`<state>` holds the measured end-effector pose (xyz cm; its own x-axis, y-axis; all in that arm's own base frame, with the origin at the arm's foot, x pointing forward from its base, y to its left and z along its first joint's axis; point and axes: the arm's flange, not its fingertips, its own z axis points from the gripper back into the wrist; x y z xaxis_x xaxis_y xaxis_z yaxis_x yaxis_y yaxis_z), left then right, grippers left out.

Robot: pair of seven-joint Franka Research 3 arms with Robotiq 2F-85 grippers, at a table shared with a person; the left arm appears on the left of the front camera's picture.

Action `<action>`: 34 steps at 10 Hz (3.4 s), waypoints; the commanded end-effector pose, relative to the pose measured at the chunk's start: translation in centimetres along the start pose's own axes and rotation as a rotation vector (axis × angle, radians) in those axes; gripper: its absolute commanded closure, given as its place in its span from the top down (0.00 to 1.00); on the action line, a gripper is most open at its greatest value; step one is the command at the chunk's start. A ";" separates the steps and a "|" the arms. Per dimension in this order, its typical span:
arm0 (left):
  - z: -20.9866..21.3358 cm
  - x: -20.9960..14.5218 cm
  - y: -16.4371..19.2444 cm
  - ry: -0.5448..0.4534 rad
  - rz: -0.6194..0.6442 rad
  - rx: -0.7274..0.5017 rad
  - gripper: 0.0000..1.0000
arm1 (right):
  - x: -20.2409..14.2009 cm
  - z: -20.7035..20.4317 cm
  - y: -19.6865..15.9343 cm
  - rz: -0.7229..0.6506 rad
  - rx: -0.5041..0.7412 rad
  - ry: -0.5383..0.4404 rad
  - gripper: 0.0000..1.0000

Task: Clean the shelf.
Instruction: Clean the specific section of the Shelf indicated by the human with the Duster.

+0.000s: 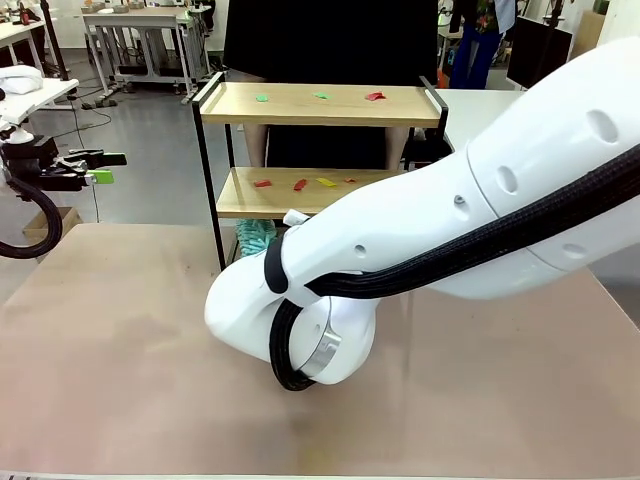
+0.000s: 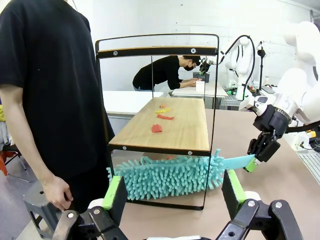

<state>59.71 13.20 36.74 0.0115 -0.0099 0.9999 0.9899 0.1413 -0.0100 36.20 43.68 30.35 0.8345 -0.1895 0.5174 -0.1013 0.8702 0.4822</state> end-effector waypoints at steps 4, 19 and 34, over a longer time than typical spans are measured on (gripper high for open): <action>0.0 0.2 -0.2 0.001 -0.010 -0.002 1.00 | 1.3 3.1 -3.2 -0.091 -0.058 -0.050 0.12; 0.0 0.2 -0.2 0.001 -0.010 -0.002 1.00 | 4.6 10.1 -16.0 -0.165 -0.413 -0.163 0.12; 0.0 0.2 -0.2 0.001 -0.010 -0.002 1.00 | 4.4 12.4 -20.0 0.022 -0.049 -0.038 0.12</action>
<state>59.72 13.20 36.74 0.0114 -0.0100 0.9999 0.9899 0.1412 -0.0099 35.13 23.06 36.27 0.8038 -0.2227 0.5517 -0.0335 0.9089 0.4156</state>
